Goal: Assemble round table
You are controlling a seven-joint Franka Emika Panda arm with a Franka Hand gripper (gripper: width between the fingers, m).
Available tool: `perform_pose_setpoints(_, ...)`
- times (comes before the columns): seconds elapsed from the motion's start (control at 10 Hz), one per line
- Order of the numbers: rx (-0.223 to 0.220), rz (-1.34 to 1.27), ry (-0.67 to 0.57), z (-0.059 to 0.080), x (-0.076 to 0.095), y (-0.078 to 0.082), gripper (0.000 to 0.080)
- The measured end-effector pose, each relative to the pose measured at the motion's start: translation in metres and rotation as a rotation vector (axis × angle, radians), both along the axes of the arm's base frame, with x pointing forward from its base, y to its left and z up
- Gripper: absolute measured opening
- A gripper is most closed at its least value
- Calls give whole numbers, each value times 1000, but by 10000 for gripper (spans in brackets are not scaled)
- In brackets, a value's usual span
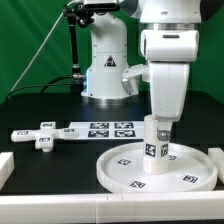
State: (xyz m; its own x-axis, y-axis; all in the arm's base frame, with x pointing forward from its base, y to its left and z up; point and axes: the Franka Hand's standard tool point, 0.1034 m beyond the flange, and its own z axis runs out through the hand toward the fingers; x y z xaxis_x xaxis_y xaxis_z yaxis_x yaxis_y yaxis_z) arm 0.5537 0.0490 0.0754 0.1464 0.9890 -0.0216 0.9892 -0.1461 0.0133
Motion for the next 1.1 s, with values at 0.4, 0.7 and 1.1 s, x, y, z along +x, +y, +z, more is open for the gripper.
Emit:
perform_pose_setpoints(0.4,-7,197,4,0,0,-5,649)
perform_pose_setpoints(0.7,-11,204,4,0,1,-7,602)
perform_pose_setpoints(1.1,-11,171,4,0,0,-7,407)
